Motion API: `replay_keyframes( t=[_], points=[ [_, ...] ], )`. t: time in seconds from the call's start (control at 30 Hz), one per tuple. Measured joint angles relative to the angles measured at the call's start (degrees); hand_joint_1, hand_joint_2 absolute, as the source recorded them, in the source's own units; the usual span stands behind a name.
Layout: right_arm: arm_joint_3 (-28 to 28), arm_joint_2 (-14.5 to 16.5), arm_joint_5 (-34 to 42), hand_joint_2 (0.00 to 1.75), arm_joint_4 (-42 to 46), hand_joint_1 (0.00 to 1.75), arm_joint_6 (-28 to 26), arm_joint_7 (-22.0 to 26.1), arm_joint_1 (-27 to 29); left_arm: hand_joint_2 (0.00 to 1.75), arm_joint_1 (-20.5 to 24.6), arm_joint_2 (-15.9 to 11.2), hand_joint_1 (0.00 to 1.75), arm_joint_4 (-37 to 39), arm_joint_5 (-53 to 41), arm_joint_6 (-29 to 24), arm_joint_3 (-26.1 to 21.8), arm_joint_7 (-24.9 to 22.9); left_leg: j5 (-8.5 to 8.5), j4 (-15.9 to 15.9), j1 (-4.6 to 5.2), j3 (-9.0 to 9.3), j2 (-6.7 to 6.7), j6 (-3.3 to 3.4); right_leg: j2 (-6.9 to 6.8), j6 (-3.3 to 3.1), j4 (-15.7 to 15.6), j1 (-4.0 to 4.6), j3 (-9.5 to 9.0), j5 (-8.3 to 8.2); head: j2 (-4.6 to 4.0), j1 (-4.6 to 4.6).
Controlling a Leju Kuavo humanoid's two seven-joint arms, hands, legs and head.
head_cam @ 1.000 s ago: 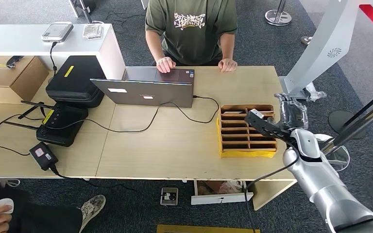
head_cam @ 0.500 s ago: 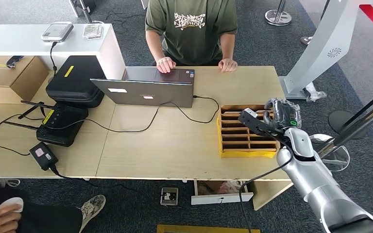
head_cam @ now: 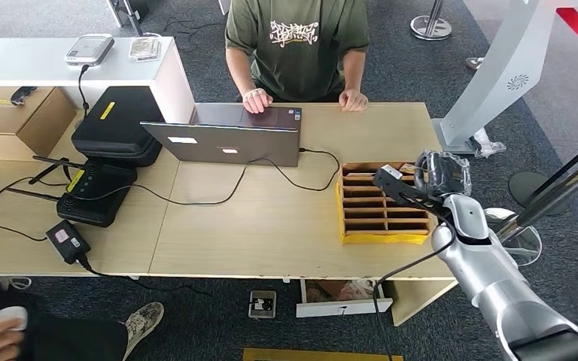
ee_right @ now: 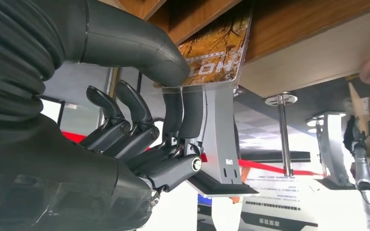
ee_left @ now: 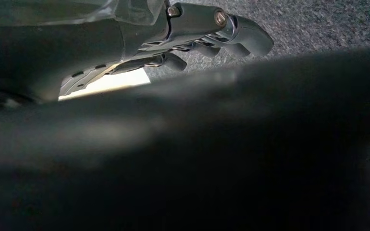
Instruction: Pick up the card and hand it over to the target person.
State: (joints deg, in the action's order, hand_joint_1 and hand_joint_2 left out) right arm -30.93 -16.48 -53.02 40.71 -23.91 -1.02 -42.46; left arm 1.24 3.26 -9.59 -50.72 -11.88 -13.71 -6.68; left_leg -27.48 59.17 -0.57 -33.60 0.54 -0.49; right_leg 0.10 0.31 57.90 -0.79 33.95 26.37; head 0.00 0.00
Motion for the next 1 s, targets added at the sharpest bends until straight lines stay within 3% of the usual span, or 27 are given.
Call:
replay_keyframes(
  t=[0.13,0.4,0.47,0.53,0.93,1.0],
  points=[
    [1.33,-1.84,1.59,1.75,9.15,1.58,0.07,-0.02,1.31,0.0,0.04,0.04,0.0,-0.04,0.17,0.23,-0.35,-0.6,-0.01,0.01,0.02,-0.02,-0.02,0.0,0.02,0.0,0.03,-0.02,0.05,0.01,0.0,0.0],
    [7.67,-7.32,4.26,1.75,38.25,1.57,-0.14,-0.2,10.1,0.0,0.07,0.04,0.0,-0.09,0.66,0.23,-1.29,-0.46,-0.02,0.07,0.03,-0.11,0.07,0.0,-0.05,0.0,0.08,-0.03,0.14,0.05,0.0,0.0],
    [9.03,-7.97,3.48,1.75,42.39,1.48,-0.19,-0.7,11.74,0.0,0.09,-0.06,0.0,-0.11,0.41,0.25,-1.11,-0.23,-0.03,0.06,0.03,-0.1,0.08,0.0,-0.06,0.0,0.07,-0.02,0.13,0.06,0.0,0.0],
    [9.9,-8.12,2.62,1.75,44.03,1.42,-0.39,-1.03,12.59,0.0,0.12,-0.09,0.0,-0.15,0.46,0.34,-1.19,-0.05,-0.04,0.04,0.03,-0.08,0.08,0.01,-0.06,0.0,0.05,-0.02,0.1,0.06,0.0,0.0],
    [10.03,-5.4,0.96,1.75,42.68,1.61,0.65,-0.22,13.6,0.0,0.26,-1.06,0.0,-0.08,-0.49,0.59,-0.6,-0.1,-0.03,-0.02,0.0,0.02,-0.07,0.0,0.07,-0.02,-0.02,0.01,0.04,0.0,0.0,0.0],
    [10.08,-5.1,1.35,1.75,42.54,0.8,0.66,-0.1,13.79,0.0,0.22,-1.06,0.0,-0.12,-0.82,0.56,-0.32,-0.16,-0.03,0.0,0.0,-0.01,-0.05,0.0,0.07,-0.02,0.0,0.0,0.07,0.0,0.0,0.0]
  ],
)
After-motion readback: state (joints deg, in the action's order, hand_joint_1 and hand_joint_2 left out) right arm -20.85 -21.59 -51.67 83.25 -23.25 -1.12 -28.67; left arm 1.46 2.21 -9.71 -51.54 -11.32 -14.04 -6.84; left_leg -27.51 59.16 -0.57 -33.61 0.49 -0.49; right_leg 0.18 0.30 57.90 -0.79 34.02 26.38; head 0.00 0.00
